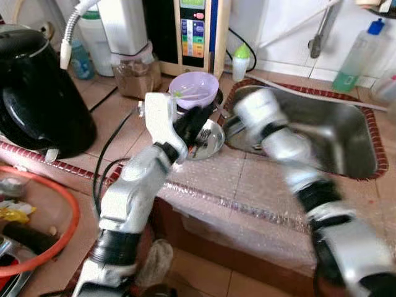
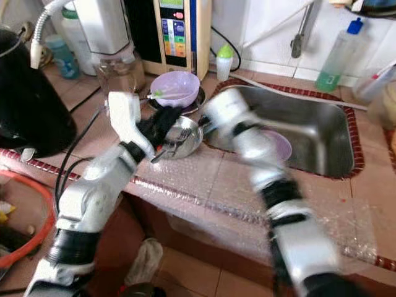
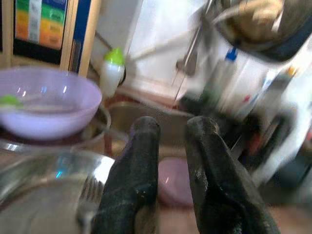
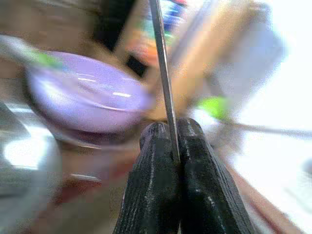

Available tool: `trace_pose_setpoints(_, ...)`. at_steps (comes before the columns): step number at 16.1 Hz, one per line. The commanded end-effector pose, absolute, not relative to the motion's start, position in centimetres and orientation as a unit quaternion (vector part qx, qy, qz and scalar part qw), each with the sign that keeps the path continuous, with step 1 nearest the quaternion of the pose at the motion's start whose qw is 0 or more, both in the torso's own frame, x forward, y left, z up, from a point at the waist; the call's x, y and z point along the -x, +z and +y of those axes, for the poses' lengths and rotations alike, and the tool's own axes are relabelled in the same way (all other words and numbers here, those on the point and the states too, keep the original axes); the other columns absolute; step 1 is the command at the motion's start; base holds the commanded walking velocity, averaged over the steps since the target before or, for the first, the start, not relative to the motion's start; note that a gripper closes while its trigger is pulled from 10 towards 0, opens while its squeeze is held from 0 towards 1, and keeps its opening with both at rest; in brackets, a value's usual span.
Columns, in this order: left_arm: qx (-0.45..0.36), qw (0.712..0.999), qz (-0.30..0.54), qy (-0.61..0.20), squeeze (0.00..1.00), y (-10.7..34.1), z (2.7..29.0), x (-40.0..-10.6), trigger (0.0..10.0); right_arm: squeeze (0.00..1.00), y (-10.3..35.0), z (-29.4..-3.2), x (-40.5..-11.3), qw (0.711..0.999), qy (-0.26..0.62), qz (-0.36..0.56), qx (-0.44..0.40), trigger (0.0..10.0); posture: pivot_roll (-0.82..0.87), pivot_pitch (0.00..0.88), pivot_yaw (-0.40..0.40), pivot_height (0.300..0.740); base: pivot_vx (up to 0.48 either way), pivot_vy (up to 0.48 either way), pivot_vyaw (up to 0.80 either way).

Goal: Kitchen organization

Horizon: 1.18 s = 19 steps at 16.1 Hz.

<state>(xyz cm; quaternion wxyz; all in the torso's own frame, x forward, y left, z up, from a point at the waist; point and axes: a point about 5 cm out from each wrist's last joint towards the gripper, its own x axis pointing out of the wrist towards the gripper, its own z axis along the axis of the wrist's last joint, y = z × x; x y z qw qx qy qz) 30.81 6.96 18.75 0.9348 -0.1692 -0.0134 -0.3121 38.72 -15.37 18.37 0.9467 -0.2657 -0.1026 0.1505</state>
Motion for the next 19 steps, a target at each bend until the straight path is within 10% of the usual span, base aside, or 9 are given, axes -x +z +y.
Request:
trace_pose_setpoints(1,0.151,0.93,-0.026,-0.335,1.0,19.5,6.4,-30.4,10.0,0.0,18.6,-15.4,-39.0,0.949,0.143,-0.101,0.263,0.0,0.02,0.0,0.073,0.74,0.0,0.0,0.0)
trace_pose_setpoints(15,0.075,0.945,0.028,-0.318,1.0,15.3,9.1,-29.5,10.0,0.0,11.6,-21.5,-37.4,0.953,0.048,0.088,0.287,0.0,0.04,0.0,0.071,0.74,0.0,0.0,0.0)
trace_pose_setpoints(16,0.06,0.947,0.026,-0.314,1.0,15.2,9.2,-29.6,10.0,0.0,10.7,-22.0,-37.0,0.968,0.028,0.118,0.22,3.2,0.05,0.0,0.069,0.74,0.0,0.0,0.0)
trace_pose_setpoints(17,0.06,0.947,0.026,-0.314,1.0,15.2,9.2,-29.6,10.0,0.0,10.6,-22.0,-37.0,0.97,0.025,0.122,0.21,3.6,0.05,0.0,0.069,0.74,0.0,0.0,0.0)
trace_pose_setpoints(18,0.059,0.947,0.025,-0.314,1.0,15.2,9.1,-29.7,10.0,0.0,10.1,-22.2,-36.7,0.968,0.021,0.139,0.206,8.9,0.05,0.0,0.069,0.74,0.0,0.0,0.0)
trace_pose_setpoints(19,0.058,0.947,0.025,-0.314,1.0,15.2,9.0,-29.7,10.0,0.0,9.8,-22.2,-36.6,0.968,0.021,0.147,0.204,10.0,0.05,0.0,0.069,0.74,0.0,0.0,0.0)
